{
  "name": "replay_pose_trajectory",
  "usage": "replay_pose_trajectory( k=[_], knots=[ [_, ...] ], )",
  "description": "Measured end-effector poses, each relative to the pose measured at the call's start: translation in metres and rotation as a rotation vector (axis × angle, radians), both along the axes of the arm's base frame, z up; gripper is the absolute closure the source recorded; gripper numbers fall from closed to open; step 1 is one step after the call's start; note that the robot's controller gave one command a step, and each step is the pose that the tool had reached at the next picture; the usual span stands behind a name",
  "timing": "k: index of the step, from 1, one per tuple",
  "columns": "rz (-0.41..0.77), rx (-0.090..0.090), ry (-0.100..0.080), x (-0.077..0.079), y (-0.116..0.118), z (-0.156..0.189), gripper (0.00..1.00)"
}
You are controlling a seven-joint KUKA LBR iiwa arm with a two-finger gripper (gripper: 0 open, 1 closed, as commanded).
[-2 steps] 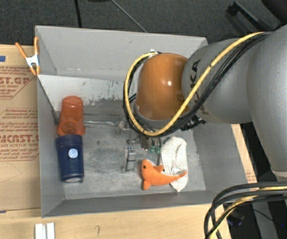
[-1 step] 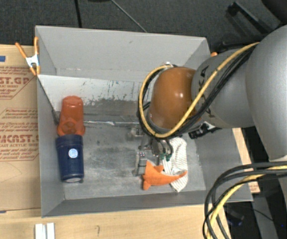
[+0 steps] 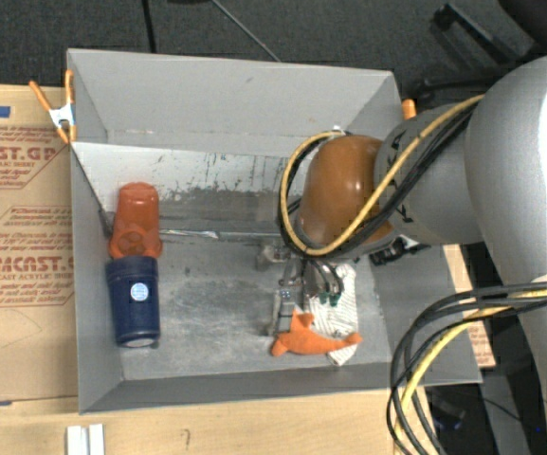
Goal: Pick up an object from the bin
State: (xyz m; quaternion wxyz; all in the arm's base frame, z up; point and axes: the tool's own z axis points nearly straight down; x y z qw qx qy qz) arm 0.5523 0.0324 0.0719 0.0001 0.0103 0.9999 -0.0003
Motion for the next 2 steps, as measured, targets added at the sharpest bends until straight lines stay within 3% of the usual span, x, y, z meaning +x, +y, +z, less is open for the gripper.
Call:
replay_pose_trajectory(
  k=[1,2],
  knots=[
    [-0.225,0.001,0.0,-0.0256,-0.038,-0.0023,1.0],
    [-0.225,0.002,0.0,-0.0257,-0.0378,-0.0024,0.0]
  ],
)
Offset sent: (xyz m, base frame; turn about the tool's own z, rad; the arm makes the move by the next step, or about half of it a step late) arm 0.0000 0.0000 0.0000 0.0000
